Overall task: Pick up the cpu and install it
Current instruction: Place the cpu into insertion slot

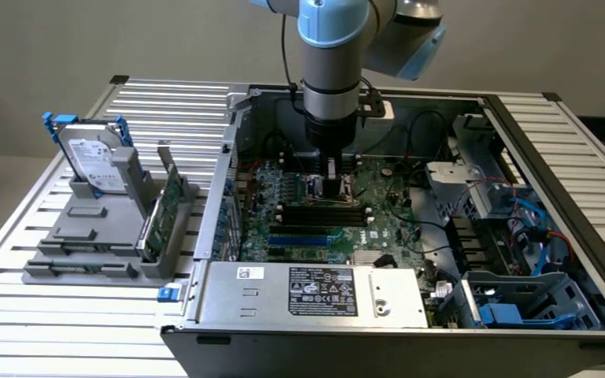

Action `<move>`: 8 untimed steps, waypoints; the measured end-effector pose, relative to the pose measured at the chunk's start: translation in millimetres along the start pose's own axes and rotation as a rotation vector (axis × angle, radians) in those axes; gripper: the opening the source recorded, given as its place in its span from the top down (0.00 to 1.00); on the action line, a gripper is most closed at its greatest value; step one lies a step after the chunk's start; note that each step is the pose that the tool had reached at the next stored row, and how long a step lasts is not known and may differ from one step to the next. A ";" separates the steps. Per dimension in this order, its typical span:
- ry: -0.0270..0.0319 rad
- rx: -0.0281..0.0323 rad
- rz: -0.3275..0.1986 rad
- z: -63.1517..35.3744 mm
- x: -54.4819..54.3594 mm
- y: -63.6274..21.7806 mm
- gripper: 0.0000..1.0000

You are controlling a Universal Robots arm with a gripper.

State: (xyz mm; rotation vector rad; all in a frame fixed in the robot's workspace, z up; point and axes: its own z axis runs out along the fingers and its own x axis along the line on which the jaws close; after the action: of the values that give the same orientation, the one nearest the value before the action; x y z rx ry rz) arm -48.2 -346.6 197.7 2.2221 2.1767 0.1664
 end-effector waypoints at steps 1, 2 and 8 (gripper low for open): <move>-0.0002 0.0000 0.001 0.0 0.0 0.0 0.45; -0.0005 -0.0001 0.002 0.0 0.0 -0.1 0.45; -0.0019 -0.0004 0.006 0.2 0.0 -0.1 0.45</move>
State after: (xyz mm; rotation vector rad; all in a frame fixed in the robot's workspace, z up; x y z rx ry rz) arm -48.2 -346.6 197.5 2.2277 2.1693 0.1648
